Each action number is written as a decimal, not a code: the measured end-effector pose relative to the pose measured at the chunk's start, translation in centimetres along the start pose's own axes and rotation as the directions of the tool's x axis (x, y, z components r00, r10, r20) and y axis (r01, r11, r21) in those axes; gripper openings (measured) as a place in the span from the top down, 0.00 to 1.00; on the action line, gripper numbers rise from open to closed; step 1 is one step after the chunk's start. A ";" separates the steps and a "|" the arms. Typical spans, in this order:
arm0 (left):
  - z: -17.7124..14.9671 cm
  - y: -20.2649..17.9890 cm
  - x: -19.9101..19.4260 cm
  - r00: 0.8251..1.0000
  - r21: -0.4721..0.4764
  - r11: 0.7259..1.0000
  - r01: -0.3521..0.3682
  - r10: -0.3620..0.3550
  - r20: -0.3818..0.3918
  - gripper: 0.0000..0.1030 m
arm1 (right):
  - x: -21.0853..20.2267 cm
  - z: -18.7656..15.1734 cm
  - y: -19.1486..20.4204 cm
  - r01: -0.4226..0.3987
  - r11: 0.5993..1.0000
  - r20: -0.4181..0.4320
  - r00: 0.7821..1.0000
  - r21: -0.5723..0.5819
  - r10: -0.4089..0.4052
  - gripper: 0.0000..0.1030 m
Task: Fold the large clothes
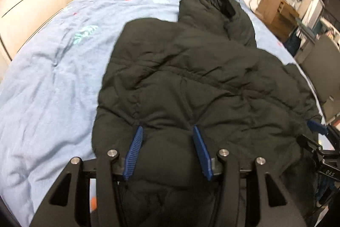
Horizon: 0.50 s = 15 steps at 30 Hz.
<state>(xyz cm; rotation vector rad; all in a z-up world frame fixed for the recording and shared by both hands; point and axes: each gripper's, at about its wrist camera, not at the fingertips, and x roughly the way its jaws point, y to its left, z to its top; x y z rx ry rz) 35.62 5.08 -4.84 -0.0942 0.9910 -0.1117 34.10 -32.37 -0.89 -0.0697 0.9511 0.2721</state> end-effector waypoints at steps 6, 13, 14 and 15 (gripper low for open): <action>-1.1 -0.3 -1.5 0.998 0.023 0.999 -0.040 0.041 -0.042 0.54 | -0.9 -2.2 -2.4 0.086 0.995 -0.069 0.994 0.041 -0.083 0.28; 3.6 1.4 -7.1 0.998 0.072 0.996 -0.050 0.049 0.028 0.54 | -6.4 0.8 -6.9 0.083 0.992 0.025 0.996 0.099 -0.086 0.27; 4.9 1.8 -8.0 0.998 0.081 0.995 -0.055 0.052 0.036 0.54 | -6.9 1.7 -7.2 0.086 0.991 0.035 0.995 0.099 -0.090 0.27; 6.2 2.1 -8.6 0.998 0.087 0.995 -0.054 0.050 0.048 0.54 | -7.6 2.8 -7.8 0.091 0.991 0.051 0.994 0.095 -0.097 0.27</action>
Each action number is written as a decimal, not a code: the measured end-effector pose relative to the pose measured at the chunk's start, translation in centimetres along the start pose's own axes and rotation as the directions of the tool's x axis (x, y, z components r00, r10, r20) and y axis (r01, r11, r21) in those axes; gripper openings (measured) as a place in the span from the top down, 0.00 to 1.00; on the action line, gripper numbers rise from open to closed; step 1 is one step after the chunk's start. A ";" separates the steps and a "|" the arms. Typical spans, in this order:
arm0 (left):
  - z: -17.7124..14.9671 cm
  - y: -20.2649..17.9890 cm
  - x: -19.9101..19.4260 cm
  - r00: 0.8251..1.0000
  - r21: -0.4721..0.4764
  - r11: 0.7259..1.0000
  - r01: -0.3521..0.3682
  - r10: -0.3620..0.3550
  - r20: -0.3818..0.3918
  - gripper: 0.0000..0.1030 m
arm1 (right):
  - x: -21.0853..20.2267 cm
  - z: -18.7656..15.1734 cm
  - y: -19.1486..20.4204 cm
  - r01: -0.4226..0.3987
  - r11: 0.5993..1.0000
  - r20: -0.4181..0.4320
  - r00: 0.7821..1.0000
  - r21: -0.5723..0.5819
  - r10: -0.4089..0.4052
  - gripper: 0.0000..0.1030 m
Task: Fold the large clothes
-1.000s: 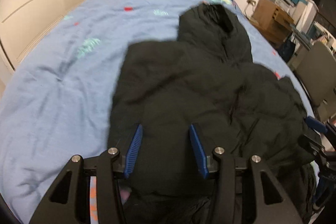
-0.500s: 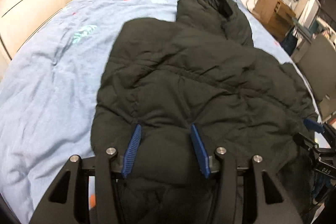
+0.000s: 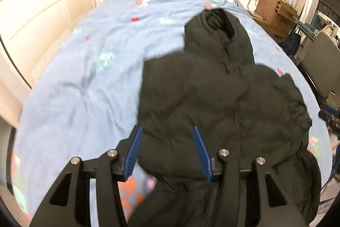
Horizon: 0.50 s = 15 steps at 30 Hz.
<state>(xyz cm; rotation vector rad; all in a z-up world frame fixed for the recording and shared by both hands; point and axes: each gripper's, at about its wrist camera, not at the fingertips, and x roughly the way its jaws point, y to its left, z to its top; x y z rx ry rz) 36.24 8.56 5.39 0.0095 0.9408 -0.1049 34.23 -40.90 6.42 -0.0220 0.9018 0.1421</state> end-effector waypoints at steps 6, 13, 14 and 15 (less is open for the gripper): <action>8.9 1.6 -0.2 0.996 -0.010 0.998 0.067 -0.067 0.057 0.43 | 0.5 8.7 -2.5 -0.024 0.999 0.056 0.998 0.028 0.022 0.22; 19.1 1.2 8.8 0.980 -0.050 0.980 0.191 -0.188 0.065 0.43 | 8.2 19.1 -4.7 -0.077 0.990 0.085 0.994 0.120 0.067 0.21; 20.1 1.1 10.3 0.977 -0.068 0.976 0.207 -0.203 0.064 0.43 | 9.3 19.9 -5.0 -0.084 0.987 0.088 0.993 0.139 0.073 0.20; 21.0 1.1 12.1 0.974 -0.097 0.969 0.225 -0.220 0.060 0.43 | 10.9 20.9 -5.3 -0.102 0.981 0.091 0.992 0.167 0.088 0.20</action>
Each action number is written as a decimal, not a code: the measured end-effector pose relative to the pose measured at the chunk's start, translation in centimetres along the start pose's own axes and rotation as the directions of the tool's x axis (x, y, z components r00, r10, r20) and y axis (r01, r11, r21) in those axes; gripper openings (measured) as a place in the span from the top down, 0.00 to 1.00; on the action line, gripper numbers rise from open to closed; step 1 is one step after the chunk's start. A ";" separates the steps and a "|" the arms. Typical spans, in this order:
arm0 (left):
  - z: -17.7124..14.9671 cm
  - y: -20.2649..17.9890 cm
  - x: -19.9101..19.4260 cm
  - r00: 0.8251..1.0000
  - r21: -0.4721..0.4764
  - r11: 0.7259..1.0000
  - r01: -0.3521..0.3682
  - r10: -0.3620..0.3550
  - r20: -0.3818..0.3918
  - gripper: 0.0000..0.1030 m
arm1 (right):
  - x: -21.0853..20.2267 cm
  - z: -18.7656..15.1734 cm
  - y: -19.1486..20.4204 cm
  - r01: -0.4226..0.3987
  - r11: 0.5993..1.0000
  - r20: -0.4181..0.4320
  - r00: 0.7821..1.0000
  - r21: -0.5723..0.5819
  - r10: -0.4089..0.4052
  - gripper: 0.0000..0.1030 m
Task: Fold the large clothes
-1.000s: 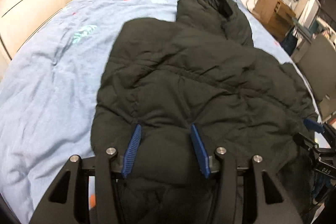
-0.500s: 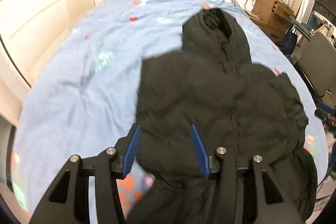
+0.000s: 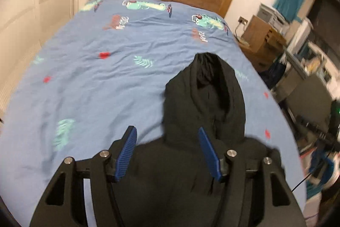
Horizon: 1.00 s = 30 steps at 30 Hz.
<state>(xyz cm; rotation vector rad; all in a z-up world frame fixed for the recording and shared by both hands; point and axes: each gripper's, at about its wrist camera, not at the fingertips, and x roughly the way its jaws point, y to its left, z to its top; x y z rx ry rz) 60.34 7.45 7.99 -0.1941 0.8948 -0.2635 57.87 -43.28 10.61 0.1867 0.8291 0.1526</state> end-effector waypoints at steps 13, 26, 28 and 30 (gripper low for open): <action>5.9 1.9 18.1 0.981 -0.240 0.956 0.171 -0.187 -0.047 0.43 | 16.5 5.5 -1.1 -0.088 0.988 -0.068 0.993 0.130 0.098 0.14; 4.7 2.1 28.1 0.958 -0.356 0.908 0.222 -0.271 -0.093 0.44 | 26.6 6.4 -1.0 -0.109 0.980 -0.131 0.983 0.169 0.132 0.14; 4.8 0.9 28.1 0.971 -0.301 0.937 0.175 -0.215 -0.105 0.60 | 27.1 6.5 -0.6 -0.123 0.982 -0.153 0.978 0.142 0.144 0.42; 4.7 0.0 28.1 0.971 -0.271 0.949 0.158 -0.199 -0.131 0.83 | 27.1 6.5 -0.2 -0.140 0.983 -0.177 0.971 0.116 0.159 0.82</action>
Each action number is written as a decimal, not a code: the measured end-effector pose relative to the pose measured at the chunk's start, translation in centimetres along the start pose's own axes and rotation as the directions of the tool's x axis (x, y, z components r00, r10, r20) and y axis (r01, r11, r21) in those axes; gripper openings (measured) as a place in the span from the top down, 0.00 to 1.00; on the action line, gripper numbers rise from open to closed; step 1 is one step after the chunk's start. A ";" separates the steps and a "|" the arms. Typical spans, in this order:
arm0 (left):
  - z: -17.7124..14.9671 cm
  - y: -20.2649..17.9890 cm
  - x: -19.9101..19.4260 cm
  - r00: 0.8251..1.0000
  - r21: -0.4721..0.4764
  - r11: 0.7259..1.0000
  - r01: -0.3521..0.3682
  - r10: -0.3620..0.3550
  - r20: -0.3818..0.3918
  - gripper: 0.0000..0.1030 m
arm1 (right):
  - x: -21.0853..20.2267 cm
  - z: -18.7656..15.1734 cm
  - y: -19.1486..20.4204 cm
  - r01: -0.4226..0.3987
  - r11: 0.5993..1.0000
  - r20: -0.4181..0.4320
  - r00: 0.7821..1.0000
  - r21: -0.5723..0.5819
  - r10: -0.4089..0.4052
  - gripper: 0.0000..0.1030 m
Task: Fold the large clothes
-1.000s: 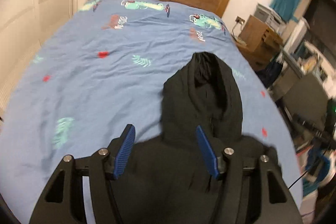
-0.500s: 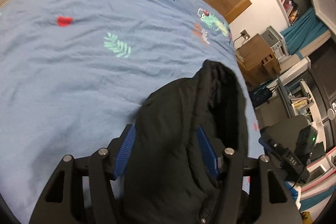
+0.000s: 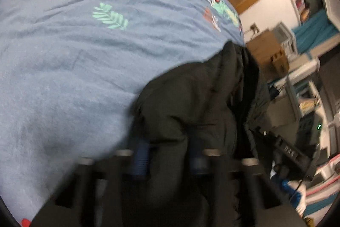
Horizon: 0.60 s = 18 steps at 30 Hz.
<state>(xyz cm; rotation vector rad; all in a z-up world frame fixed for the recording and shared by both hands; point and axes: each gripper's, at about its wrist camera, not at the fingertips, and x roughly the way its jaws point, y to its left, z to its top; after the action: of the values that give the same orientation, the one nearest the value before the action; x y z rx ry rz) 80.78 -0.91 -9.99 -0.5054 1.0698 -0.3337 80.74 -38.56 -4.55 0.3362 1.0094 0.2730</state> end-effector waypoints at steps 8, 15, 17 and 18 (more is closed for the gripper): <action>-2.7 -3.7 -5.8 0.997 0.086 0.995 -0.055 0.050 0.058 0.91 | -7.1 -1.5 3.0 -0.040 0.991 0.034 0.998 -0.129 0.045 0.91; -7.4 -5.1 -15.0 0.994 0.125 0.992 -0.015 0.001 0.111 0.92 | -16.7 -6.4 7.3 -0.036 0.969 0.087 0.995 -0.246 0.059 0.91; -9.7 -5.4 -18.2 0.991 0.144 0.990 0.004 -0.022 0.130 0.92 | -19.3 -8.4 8.7 -0.034 0.957 0.114 0.991 -0.288 0.069 0.91; -10.9 -5.5 -19.5 0.990 0.162 0.987 0.006 -0.029 0.138 0.92 | -20.7 -9.6 9.5 -0.032 0.946 0.132 0.988 -0.322 0.078 0.91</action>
<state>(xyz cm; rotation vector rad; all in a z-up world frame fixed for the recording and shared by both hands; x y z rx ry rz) 62.21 1.61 3.32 -0.3878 0.8939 -0.3913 61.38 -36.17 10.64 0.0870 0.7990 0.4506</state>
